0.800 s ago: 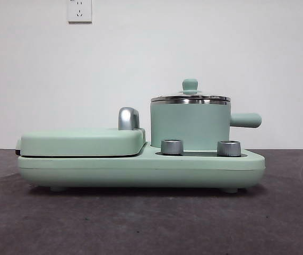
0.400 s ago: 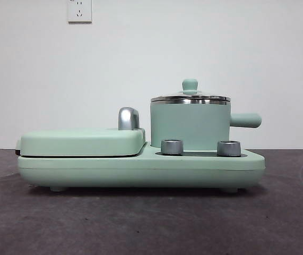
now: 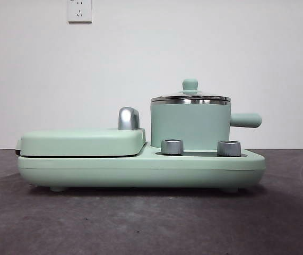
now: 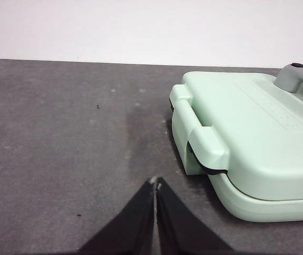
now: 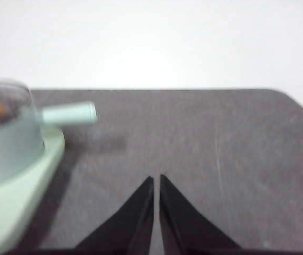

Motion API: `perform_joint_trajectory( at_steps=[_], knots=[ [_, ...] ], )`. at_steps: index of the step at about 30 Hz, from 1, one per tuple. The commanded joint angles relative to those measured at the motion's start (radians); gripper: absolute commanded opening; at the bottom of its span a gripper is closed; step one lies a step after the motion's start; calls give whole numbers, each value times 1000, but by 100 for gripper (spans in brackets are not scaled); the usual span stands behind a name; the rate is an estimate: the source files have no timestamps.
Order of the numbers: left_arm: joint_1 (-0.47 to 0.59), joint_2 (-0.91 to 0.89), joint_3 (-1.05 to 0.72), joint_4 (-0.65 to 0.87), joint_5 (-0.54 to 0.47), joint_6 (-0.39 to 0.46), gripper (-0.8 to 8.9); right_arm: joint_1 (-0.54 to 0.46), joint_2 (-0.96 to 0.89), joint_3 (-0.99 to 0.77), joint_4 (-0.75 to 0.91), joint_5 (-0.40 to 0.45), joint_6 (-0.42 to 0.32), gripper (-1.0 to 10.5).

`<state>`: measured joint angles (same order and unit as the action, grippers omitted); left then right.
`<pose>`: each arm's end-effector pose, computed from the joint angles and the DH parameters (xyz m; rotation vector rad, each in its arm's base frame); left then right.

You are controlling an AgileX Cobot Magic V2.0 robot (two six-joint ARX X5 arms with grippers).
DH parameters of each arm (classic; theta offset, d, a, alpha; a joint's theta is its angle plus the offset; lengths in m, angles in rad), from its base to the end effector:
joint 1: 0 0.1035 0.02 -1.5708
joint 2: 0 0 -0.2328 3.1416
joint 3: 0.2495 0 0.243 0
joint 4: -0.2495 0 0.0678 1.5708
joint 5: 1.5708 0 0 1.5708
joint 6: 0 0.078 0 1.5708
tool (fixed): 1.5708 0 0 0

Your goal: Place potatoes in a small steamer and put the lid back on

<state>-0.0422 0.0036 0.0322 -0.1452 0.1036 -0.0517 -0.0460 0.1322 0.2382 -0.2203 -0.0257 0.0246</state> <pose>0.1648 -0.0150 0.1541 -0.0551 0.1204 -0.1426 0.1618 -0.0054 0.2021 0.0287 0.1140 -0.0217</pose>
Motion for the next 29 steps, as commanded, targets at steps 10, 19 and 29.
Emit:
perform_joint_trajectory(
  at_steps=[10, 19, 29],
  knots=[
    [1, 0, -17, 11, 1, 6, 5, 0, -93, -218, 84, 0, -18, 16],
    [1, 0, -17, 11, 1, 7, 5, 2, -129, -227, 78, -10, -18, 16],
    [1, 0, -17, 10, 1, 7, 5, 2, -129, -227, 63, -59, -17, 16]
  ],
)
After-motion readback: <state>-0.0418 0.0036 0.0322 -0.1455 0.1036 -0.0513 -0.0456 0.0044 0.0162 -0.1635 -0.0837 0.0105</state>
